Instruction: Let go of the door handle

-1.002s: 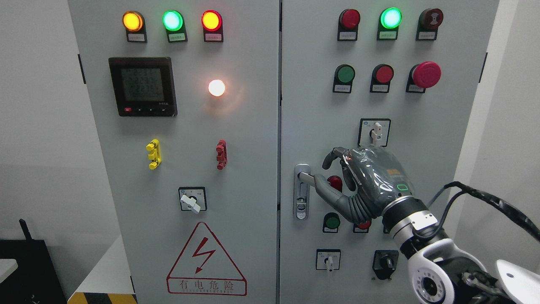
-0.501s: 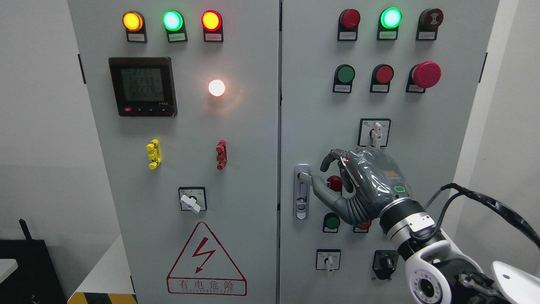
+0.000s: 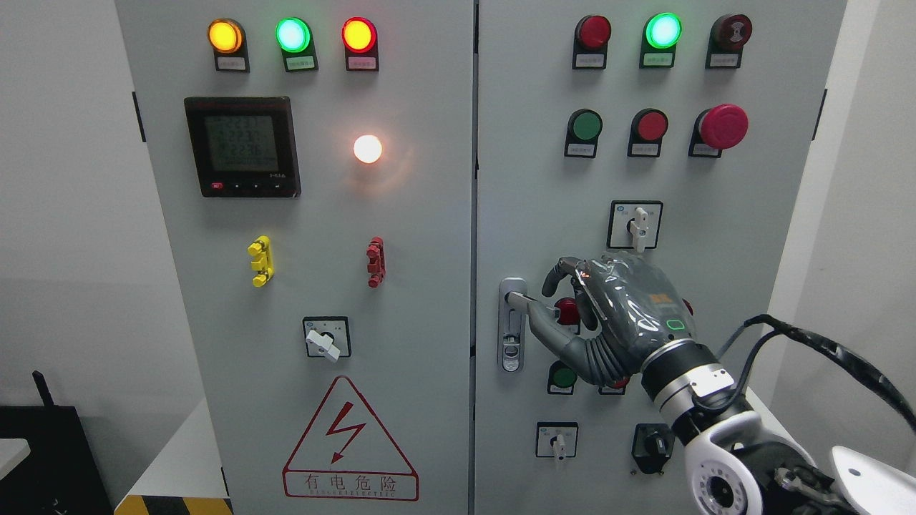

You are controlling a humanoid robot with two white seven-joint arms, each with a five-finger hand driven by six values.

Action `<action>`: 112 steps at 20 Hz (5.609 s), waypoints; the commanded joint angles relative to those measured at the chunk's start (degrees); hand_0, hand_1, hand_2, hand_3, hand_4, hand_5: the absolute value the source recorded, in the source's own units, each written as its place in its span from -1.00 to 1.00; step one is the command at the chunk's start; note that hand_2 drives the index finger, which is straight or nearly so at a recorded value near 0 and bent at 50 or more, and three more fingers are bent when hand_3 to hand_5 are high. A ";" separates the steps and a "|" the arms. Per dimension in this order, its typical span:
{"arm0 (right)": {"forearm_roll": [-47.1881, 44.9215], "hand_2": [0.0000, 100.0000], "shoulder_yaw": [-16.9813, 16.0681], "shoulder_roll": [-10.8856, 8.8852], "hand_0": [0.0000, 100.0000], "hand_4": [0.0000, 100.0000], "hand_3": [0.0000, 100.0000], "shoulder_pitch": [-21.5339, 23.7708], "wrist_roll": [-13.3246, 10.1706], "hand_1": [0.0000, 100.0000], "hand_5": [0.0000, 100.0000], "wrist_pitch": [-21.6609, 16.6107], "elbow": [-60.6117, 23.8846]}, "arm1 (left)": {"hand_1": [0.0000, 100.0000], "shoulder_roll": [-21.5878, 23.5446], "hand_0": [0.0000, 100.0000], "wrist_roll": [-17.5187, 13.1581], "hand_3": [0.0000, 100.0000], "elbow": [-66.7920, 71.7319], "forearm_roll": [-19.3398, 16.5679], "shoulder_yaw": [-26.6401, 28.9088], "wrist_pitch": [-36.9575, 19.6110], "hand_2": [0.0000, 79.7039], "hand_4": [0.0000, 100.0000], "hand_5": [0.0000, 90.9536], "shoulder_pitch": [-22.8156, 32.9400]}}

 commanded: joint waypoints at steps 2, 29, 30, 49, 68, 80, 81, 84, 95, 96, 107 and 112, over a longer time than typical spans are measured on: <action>0.00 -0.08 -0.05 0.14 0.13 0.98 1.00 0.43 0.02 -0.45 1.00 -0.04 0.09 | -0.22 0.00 -0.76 0.03 -1.00 0.00 0.00 -1.41 -0.06 -1.00 -1.00 -1.00 0.00; 0.09 -0.04 -0.31 0.14 0.14 0.97 1.00 0.78 -0.07 -0.43 1.00 -0.04 0.62 | -0.22 0.00 -0.76 0.03 -1.00 0.00 0.00 -1.41 0.02 -1.00 -1.00 -1.00 0.00; 0.09 -0.04 -0.31 0.14 0.14 0.97 1.00 0.78 -0.07 -0.43 1.00 -0.04 0.62 | -0.22 0.00 -0.76 0.03 -1.00 0.00 0.00 -1.41 -0.06 -1.00 -1.00 -1.00 0.00; 0.09 0.00 -0.40 0.23 0.16 0.97 1.00 1.92 -0.07 -0.43 1.00 0.05 1.15 | -0.22 0.00 -0.76 0.03 -1.00 0.00 0.00 -1.41 0.02 -1.00 -1.00 -1.00 0.00; 0.00 0.03 -0.57 0.32 0.17 0.97 1.00 1.92 0.02 -0.42 1.00 -0.04 1.24 | -0.22 0.00 -0.76 0.03 -1.00 0.00 0.00 -1.41 0.02 -1.00 -1.00 -1.00 0.00; 0.00 0.07 -0.84 0.94 0.16 0.97 1.00 2.45 0.02 -0.40 1.00 -0.04 1.50 | -0.22 0.00 -0.76 0.03 -1.00 0.00 0.00 -1.41 0.02 -1.00 -1.00 -1.00 0.00; 0.09 0.07 -0.75 0.94 0.16 0.97 1.00 2.45 0.02 -0.40 1.00 -0.04 1.50 | -0.22 0.00 -0.76 0.03 -1.00 0.00 0.00 -1.41 0.02 -1.00 -1.00 -1.00 0.00; 0.09 0.09 -0.84 0.94 0.16 0.97 1.00 2.27 0.02 -0.40 1.00 -0.04 1.50 | -0.22 0.00 -0.76 0.03 -1.00 0.00 0.00 -1.41 -0.06 -1.00 -1.00 -1.00 0.00; 0.00 0.20 -0.84 1.11 0.16 0.97 1.00 2.01 -0.07 -0.39 1.00 -0.21 1.24 | -0.22 0.00 -0.76 0.03 -1.00 0.00 0.00 -1.41 0.02 -1.00 -1.00 -1.00 0.00; 0.00 0.20 -0.84 1.11 0.17 0.97 1.00 2.01 -0.07 -0.39 1.00 -0.21 1.24 | -0.22 0.00 -0.76 0.03 -1.00 0.00 0.00 -1.41 -0.06 -1.00 -1.00 -1.00 0.00; 0.00 0.27 -0.84 1.11 0.17 0.97 1.00 2.01 -0.07 -0.39 1.00 -0.21 1.32 | -0.22 0.00 -0.76 0.03 -1.00 0.00 0.00 -1.41 -0.06 -1.00 -1.00 -1.00 0.00; 0.00 0.28 -0.84 1.11 0.17 0.97 1.00 2.10 -0.07 -0.39 1.00 -0.21 1.24 | -0.22 0.00 -0.76 0.03 -1.00 0.00 0.00 -1.41 -0.06 -1.00 -1.00 -1.00 0.00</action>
